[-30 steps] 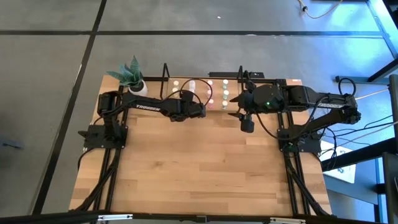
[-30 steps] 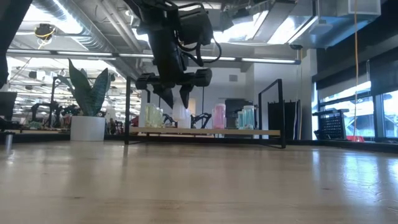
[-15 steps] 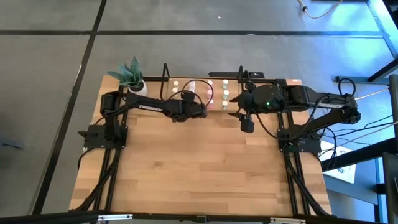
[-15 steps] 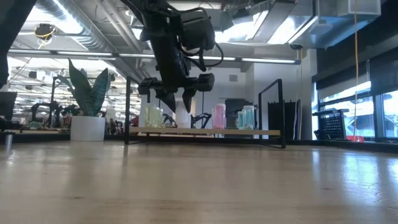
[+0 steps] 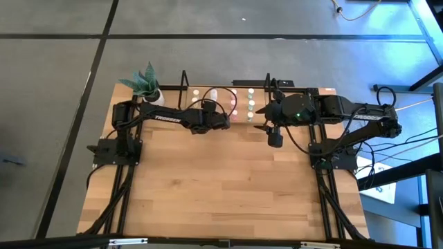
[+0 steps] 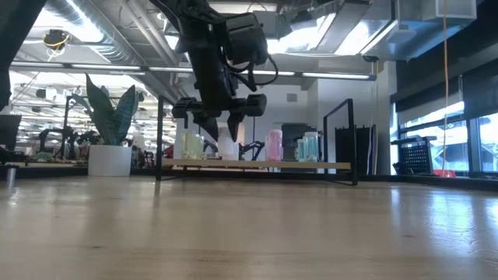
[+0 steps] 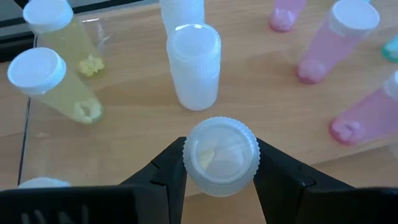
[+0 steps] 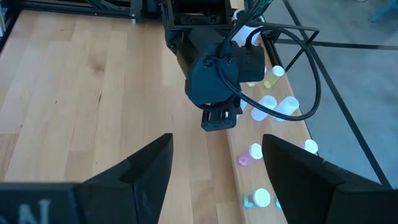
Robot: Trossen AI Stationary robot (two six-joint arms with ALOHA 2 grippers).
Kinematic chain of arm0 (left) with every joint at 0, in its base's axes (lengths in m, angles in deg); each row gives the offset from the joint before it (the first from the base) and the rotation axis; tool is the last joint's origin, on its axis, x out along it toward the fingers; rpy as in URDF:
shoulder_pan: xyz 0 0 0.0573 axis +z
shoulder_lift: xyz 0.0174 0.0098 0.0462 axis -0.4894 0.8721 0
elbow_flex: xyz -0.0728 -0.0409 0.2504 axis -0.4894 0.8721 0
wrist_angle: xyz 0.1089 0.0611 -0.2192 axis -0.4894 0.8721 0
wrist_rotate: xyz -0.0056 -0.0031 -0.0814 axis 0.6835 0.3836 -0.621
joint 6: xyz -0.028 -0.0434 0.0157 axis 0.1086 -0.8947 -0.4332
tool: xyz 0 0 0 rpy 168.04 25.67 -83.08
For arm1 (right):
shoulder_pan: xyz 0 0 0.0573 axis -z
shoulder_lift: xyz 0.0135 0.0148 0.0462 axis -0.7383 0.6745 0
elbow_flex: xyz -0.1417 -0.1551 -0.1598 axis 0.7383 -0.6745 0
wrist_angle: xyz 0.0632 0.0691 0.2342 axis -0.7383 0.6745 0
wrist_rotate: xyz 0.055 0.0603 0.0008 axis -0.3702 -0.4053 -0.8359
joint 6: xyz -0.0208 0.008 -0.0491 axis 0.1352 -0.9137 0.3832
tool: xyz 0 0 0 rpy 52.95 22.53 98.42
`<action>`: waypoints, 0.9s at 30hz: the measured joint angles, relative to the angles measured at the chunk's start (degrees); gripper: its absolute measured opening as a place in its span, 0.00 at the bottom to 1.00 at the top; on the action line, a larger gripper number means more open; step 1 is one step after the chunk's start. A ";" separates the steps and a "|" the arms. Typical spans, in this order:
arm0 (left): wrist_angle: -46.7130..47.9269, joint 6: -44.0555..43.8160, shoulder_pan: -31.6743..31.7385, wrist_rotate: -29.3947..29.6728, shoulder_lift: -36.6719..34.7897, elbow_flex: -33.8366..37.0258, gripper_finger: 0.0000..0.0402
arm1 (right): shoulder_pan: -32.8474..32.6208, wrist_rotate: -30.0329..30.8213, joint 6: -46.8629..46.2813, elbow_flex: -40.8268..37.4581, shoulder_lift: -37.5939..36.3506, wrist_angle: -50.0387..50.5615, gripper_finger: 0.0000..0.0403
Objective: Pick and place medicine bottles onto shelf by color
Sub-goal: Put the white bottle on the shelf aligned with other white pill bottles
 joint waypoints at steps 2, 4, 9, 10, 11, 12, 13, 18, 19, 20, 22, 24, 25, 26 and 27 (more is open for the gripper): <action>0.09 0.00 0.12 0.08 0.00 0.00 0.37 | 0.01 0.00 -0.10 0.00 0.00 0.00 0.62; 0.26 0.00 0.12 0.13 0.00 0.00 0.39 | 0.00 0.01 0.00 0.00 0.00 0.00 0.62; 0.24 0.00 0.12 0.24 -0.02 0.00 0.41 | 0.02 0.00 0.00 0.00 0.00 0.00 0.62; 0.24 0.00 0.12 0.32 -0.02 0.00 0.41 | 0.01 0.00 -0.02 0.00 0.00 0.00 0.62; 0.24 -0.02 0.12 0.33 -0.02 0.00 0.41 | 0.01 0.00 -0.08 0.00 0.00 0.00 0.62; 0.24 -0.02 0.12 0.33 -0.02 0.00 0.41 | 0.02 0.01 -0.09 0.00 0.00 0.00 0.62; 0.24 -0.02 0.12 0.33 -0.02 0.00 0.41 | 0.00 0.00 -0.06 0.00 0.00 0.00 0.62; 0.22 -0.40 0.12 0.33 -0.02 0.00 0.41 | 0.00 0.00 -0.04 0.00 0.00 0.00 0.62; 0.22 -0.46 0.12 0.33 -0.02 0.00 0.41 | 0.02 0.02 0.00 0.00 0.00 0.00 0.62; 0.22 -0.48 0.12 0.33 -0.02 0.00 0.41 | 0.02 0.00 -0.02 0.00 0.00 0.00 0.62; 0.22 -0.50 0.12 0.33 -0.02 0.00 0.41 | 0.00 0.00 -0.09 0.00 0.00 0.00 0.62; 0.20 -0.49 0.12 0.33 -0.03 0.00 0.41 | 0.01 0.00 0.00 0.00 0.00 0.00 0.62; 0.20 -0.45 0.12 0.33 -0.04 0.00 0.41 | 0.00 0.00 -0.03 0.00 0.00 0.00 0.62; 0.20 -0.45 0.12 0.33 -0.04 0.00 0.41 | 0.02 0.02 -0.09 0.00 0.00 0.00 0.62; 0.20 -0.46 0.12 0.33 -0.04 0.00 0.41 | 0.02 0.00 -0.09 0.00 0.00 0.00 0.62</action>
